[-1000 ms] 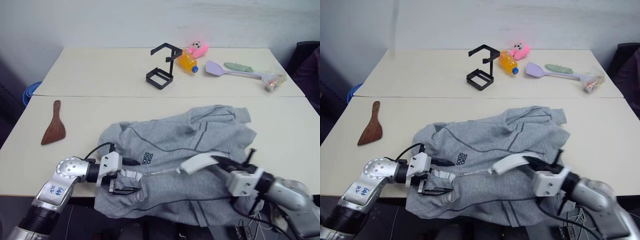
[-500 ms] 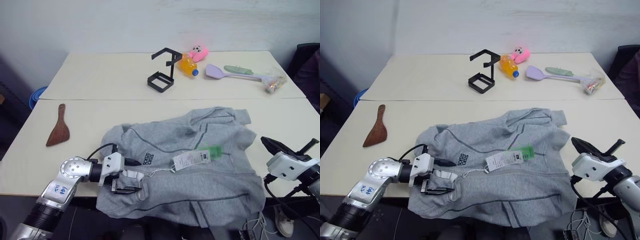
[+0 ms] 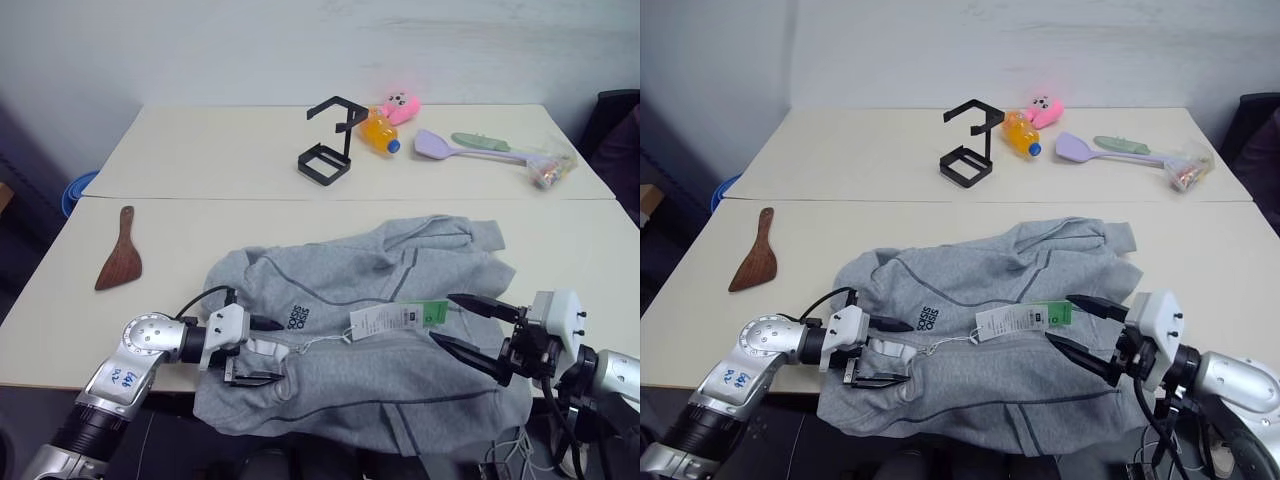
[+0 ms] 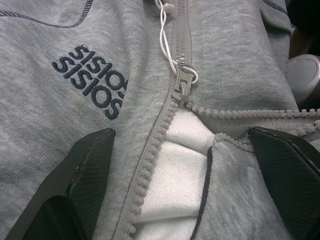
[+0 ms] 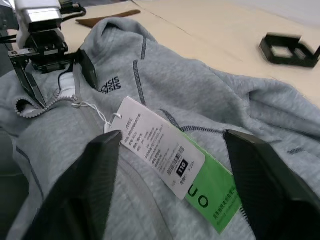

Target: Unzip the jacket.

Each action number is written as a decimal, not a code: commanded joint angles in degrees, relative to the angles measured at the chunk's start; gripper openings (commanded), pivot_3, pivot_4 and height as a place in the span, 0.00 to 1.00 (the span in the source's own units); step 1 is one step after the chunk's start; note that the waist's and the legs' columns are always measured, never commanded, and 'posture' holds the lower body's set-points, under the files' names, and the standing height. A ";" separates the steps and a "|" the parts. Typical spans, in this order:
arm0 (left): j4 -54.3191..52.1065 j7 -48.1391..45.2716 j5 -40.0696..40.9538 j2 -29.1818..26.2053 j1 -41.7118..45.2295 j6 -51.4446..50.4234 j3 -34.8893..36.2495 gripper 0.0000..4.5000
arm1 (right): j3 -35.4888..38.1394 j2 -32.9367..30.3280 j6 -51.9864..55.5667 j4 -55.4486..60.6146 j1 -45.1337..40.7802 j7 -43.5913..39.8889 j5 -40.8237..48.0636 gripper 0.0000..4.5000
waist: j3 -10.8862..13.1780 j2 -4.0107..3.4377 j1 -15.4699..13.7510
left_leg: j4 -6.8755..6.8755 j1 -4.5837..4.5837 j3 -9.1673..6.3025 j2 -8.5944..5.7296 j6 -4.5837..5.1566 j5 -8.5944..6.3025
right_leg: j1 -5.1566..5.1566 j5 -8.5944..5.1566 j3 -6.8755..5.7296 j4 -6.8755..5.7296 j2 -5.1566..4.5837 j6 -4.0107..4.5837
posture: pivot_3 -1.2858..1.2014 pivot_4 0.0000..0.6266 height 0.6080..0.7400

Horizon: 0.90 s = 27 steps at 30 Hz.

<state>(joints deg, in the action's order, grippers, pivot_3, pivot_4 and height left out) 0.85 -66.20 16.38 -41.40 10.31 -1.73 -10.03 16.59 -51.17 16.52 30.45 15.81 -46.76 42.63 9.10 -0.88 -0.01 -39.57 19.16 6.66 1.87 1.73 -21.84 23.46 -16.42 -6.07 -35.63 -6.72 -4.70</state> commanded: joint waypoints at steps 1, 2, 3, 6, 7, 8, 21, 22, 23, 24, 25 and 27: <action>4.36 0.74 -3.60 -1.01 -1.60 -1.66 -0.70 1.00 | 0.32 -1.41 3.57 -6.63 -3.66 -0.32 -2.85 0.99 | 0.00 0.03 0.02 | 0.00 0.00 0.00 0.00 0.00 0.00 | -0.02 0.00 -0.01 0.02 0.00 0.00 | 0.52 0.24 1.00; 4.49 0.62 -3.60 -0.99 -1.47 -1.58 -0.70 1.00 | -0.28 -1.79 4.71 -8.61 -4.93 -1.29 -3.06 0.99 | 0.01 0.02 0.03 | 0.00 0.00 0.00 0.00 0.00 0.00 | -0.01 0.00 -0.02 0.02 0.00 0.00 | 0.52 0.24 1.00; 4.56 0.57 -3.58 -0.97 -1.34 -1.56 -0.69 1.00 | -0.92 -1.85 5.15 -10.35 -6.20 -2.30 -3.62 0.99 | 0.01 -0.02 0.02 | 0.00 0.01 0.00 0.00 0.00 0.01 | -0.01 0.00 -0.03 0.02 0.00 0.00 | 0.52 0.24 1.00; 4.83 0.50 -3.55 -0.79 -0.77 -1.52 -0.63 1.00 | -3.83 -0.96 5.02 -15.57 -11.28 -5.04 -6.19 0.99 | 0.01 -0.03 0.06 | 0.03 0.02 0.01 0.00 0.00 0.01 | 0.01 -0.01 -0.05 0.02 0.01 0.03 | 0.52 0.24 1.00; 4.92 0.46 -3.55 -0.74 -0.61 -1.52 -0.63 1.00 | -4.50 -0.49 5.54 -16.88 -12.80 -5.34 -6.50 0.99 | 0.01 -0.03 0.08 | 0.03 0.02 0.01 -0.01 0.01 0.01 | 0.01 -0.01 -0.05 0.01 0.01 0.03 | 0.52 0.24 1.00; 4.98 0.40 -3.52 -0.72 -0.48 -1.54 -0.60 1.00 | -5.14 0.00 7.17 -18.08 -14.39 -5.57 -5.94 0.99 | 0.01 -0.03 0.08 | 0.03 0.01 0.01 -0.01 0.00 0.02 | 0.00 -0.01 -0.06 0.01 0.01 0.02 | 0.52 0.24 1.00; 3.65 0.38 -3.15 -0.75 -1.53 -2.00 -0.36 1.00 | -13.66 3.14 28.27 -13.86 -24.94 -10.56 3.40 0.99 | 0.03 -0.05 0.11 | 0.08 0.05 -0.08 0.01 -0.03 0.02 | 0.06 -0.03 -0.10 0.02 -0.07 0.05 | 0.52 0.24 1.00; 3.53 0.40 -3.17 -0.73 -1.68 -2.04 -0.32 1.00 | -14.08 3.72 28.95 -13.12 -25.44 -9.93 3.36 0.99 | 0.03 -0.05 0.10 | 0.10 0.05 -0.08 0.01 -0.04 0.02 | 0.07 -0.03 -0.10 0.02 -0.08 0.06 | 0.52 0.24 1.00; 3.44 0.43 -3.18 -0.70 -1.80 -2.07 -0.28 1.00 | -14.33 4.21 29.89 -12.58 -25.84 -9.28 3.50 0.99 | 0.03 -0.05 0.10 | 0.11 0.05 -0.08 0.01 -0.04 0.02 | 0.08 -0.04 -0.09 0.02 -0.09 0.06 | 0.52 0.24 1.00; 3.38 0.45 -3.19 -0.67 -1.93 -2.07 -0.28 1.00 | -14.60 4.93 30.86 -12.04 -26.32 -8.45 3.67 0.99 | 0.03 -0.05 0.11 | 0.13 0.06 -0.08 0.01 -0.05 0.02 | 0.10 -0.04 -0.10 0.03 -0.09 0.07 | 0.52 0.24 1.00; 3.31 0.45 -3.17 -0.65 -2.05 -2.11 -0.29 1.00 | -14.91 6.22 31.94 -11.75 -27.06 -7.06 3.89 0.99 | 0.03 -0.05 0.11 | 0.17 0.07 -0.08 0.01 -0.07 0.02 | 0.11 -0.04 -0.10 0.05 -0.09 0.08 | 0.52 0.24 1.00; 3.29 0.40 -3.18 -0.62 -2.12 -2.13 -0.36 1.00 | -15.97 8.10 33.48 -11.38 -28.32 -5.16 3.58 0.99 | 0.03 -0.05 0.13 | 0.24 0.07 -0.08 0.00 -0.10 0.03 | 0.13 -0.04 -0.10 0.09 -0.09 0.08 | 0.52 0.24 1.00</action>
<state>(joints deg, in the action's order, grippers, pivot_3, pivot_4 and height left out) 0.74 -66.98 16.39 -41.42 10.07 -1.72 -9.47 1.14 -43.80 48.96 16.71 -11.59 -53.13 45.23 9.13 -0.93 0.12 -39.32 19.22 6.58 1.88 1.62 -21.81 23.61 -16.47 -6.18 -35.54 -6.81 -4.61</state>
